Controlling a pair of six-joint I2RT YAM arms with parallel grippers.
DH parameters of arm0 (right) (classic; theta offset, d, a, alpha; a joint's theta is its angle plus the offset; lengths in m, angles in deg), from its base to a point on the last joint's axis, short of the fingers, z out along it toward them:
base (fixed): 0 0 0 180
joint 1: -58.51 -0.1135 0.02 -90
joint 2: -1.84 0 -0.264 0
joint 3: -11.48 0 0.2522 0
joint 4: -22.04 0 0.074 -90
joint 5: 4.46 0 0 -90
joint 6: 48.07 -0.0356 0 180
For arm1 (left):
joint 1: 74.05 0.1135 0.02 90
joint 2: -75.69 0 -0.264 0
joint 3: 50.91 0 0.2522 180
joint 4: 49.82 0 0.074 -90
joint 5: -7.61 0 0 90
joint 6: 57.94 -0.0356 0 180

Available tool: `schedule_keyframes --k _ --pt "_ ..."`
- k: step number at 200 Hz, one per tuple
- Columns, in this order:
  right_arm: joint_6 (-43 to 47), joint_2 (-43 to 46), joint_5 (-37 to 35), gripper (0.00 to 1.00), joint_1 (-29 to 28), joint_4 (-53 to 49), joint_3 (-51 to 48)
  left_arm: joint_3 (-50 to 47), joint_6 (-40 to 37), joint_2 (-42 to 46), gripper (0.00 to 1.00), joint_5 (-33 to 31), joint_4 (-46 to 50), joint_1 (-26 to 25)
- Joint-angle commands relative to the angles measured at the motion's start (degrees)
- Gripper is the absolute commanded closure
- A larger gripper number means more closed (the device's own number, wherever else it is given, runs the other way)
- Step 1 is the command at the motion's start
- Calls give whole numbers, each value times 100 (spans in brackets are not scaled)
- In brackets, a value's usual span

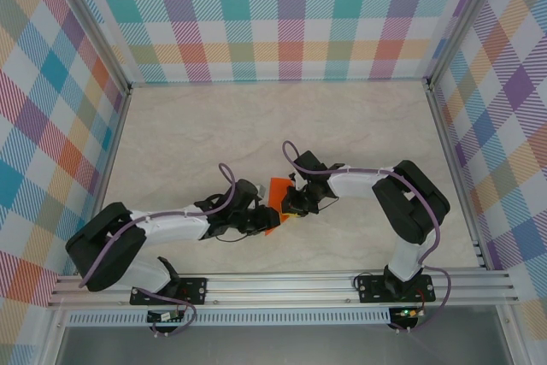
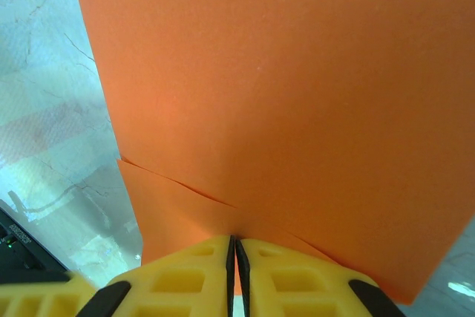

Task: Fold a paper plane with a square sheet of paper (pick it up from the middle)
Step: Third fold the triangle at the center of the table.

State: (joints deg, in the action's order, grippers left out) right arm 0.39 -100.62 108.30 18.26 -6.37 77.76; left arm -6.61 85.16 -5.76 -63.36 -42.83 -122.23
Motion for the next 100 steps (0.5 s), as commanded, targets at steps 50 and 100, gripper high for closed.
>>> schedule_keyframes --k 50,100 --pt "41 -222 -694 85 -5 -451 -192 -381 -226 -131 68 65 217 24" --pt "32 -231 -694 85 -9 -459 -189 -519 -412 222 68 -450 1040 27"
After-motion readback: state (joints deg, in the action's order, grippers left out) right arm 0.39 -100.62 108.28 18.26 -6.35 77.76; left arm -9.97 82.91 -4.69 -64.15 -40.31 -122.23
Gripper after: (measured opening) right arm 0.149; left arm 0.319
